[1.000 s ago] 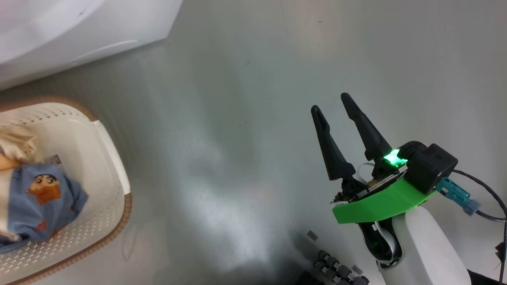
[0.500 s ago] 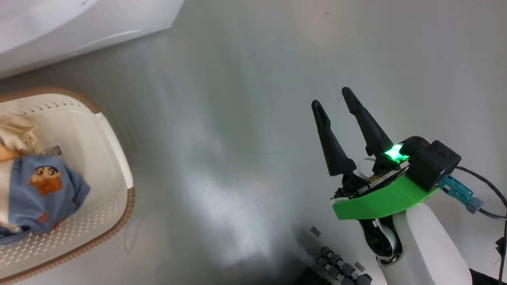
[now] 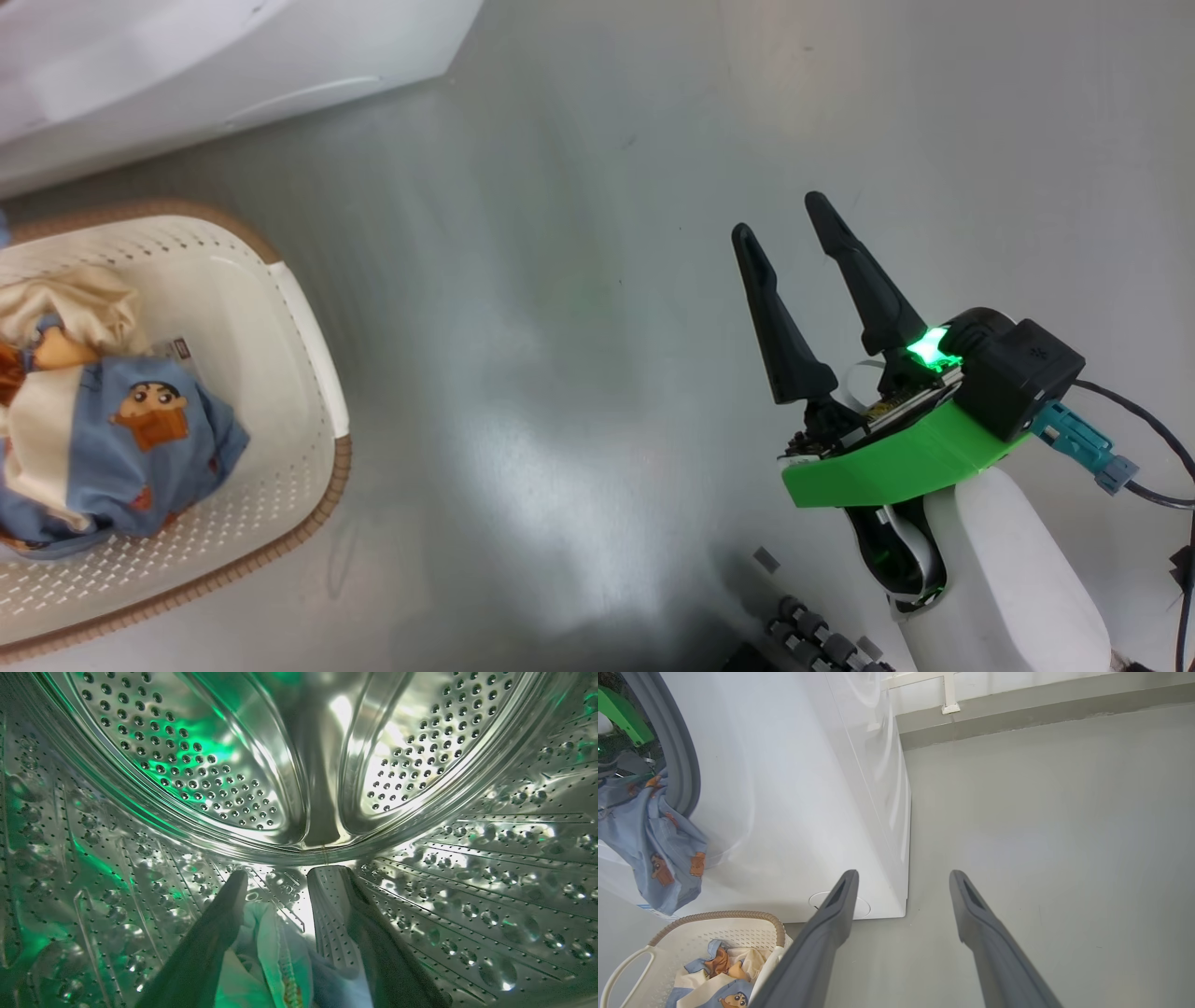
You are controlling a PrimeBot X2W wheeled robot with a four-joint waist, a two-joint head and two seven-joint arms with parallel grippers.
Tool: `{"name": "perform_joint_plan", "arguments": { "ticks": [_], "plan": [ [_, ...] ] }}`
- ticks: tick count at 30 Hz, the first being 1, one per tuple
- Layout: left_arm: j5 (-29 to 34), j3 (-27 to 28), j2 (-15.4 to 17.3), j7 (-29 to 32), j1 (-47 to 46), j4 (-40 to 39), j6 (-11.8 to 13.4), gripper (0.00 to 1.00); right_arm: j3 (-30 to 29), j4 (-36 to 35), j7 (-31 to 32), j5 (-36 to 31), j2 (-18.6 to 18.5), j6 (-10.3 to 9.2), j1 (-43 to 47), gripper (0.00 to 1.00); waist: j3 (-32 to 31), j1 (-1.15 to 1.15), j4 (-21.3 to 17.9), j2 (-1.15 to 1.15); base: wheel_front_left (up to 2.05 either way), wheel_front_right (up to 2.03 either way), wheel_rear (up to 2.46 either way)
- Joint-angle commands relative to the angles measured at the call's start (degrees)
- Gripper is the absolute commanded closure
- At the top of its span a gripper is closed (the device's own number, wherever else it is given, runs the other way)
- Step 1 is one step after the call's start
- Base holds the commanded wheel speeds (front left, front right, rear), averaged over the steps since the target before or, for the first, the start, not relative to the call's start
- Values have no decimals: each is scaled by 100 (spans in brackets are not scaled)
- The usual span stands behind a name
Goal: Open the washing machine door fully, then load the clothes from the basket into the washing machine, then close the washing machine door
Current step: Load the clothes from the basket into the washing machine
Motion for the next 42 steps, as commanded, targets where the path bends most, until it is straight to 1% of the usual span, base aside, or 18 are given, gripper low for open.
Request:
{"name": "perform_joint_plan", "arguments": {
  "ticks": [1, 3, 11, 12, 15, 18, 22, 33, 38, 42],
  "plan": [
    [-87, 26, 166, 7, 177, -157, -8, 0, 85, -89, -26, -55, 1, 9, 143, 0, -107, 0, 32, 0, 0, 0, 0],
    [-93, 13, 146, -4, 238, -187, -7, 0, 71, -78, -26, -64, 1, 9, 155, 0, -145, 0, 47, 0, 0, 0, 0],
    [-146, -1, 43, -430, 1201, -693, 248, 0, -22, 24, -26, -140, 1, 9, 275, 0, -534, 0, 185, 0, 0, 0, 0],
    [-146, -1, 43, -430, 1201, -693, 248, 0, -22, 24, -26, -140, 1, 9, 275, 0, -534, 0, 185, 0, 0, 0, 0],
    [-246, 101, -20, -671, 1709, -1023, 428, 0, -75, 56, -26, -195, 1, 9, 330, 0, -687, 0, 260, 0, 0, 0, 0],
    [-333, 178, -95, -849, 2333, -1491, 592, 0, -148, 100, -26, -264, 1, 9, 401, 0, -851, 0, 363, 0, 0, 0, 0],
    [-424, 238, -215, -965, 3259, -2326, 818, 0, -227, 148, -26, -368, 1, 9, 488, 0, -1068, 0, 520, 0, 0, 0, 0],
    [-320, 294, -385, -1082, 5969, -4836, 1727, 0, -264, 373, -26, -729, 1, 9, 666, 0, -1660, 0, 825, 0, 0, 0, 0],
    [-317, 249, -527, -1080, 6976, -5563, 2031, 0, -298, 503, -26, -833, 1, 9, 754, 0, -1963, 0, 935, 0, 0, 0, 0],
    [-324, 87, -739, -1073, 7597, -5892, 2201, 0, -362, 587, 8, -937, 1, 9, 839, 0, -2232, 0, 1039, 0, 0, 0, 0]
  ]
}}
